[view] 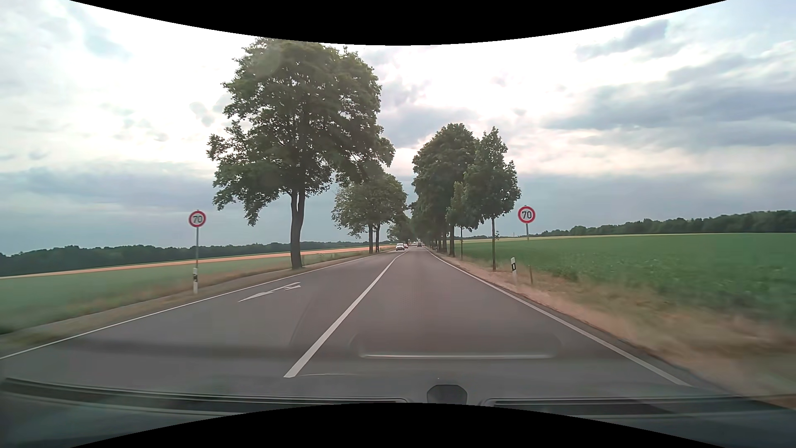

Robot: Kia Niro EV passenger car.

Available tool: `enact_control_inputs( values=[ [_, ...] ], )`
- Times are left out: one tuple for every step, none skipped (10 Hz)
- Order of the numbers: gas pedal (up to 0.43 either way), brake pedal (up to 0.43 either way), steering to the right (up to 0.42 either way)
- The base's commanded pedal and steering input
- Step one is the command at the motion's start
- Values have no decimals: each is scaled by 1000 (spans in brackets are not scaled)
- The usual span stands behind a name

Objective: Follow the waypoints while adhering to traffic rules and regulations

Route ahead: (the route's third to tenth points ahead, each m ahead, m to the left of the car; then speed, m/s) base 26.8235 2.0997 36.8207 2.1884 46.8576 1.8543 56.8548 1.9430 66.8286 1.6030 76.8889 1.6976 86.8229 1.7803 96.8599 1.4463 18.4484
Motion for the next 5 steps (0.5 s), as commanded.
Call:
enact_control_inputs(
  values=[
    [150,0,-2],
    [150,0,-2],
    [150,0,-2],
    [150,0,-3],
    [150,0,-2]
  ],
)
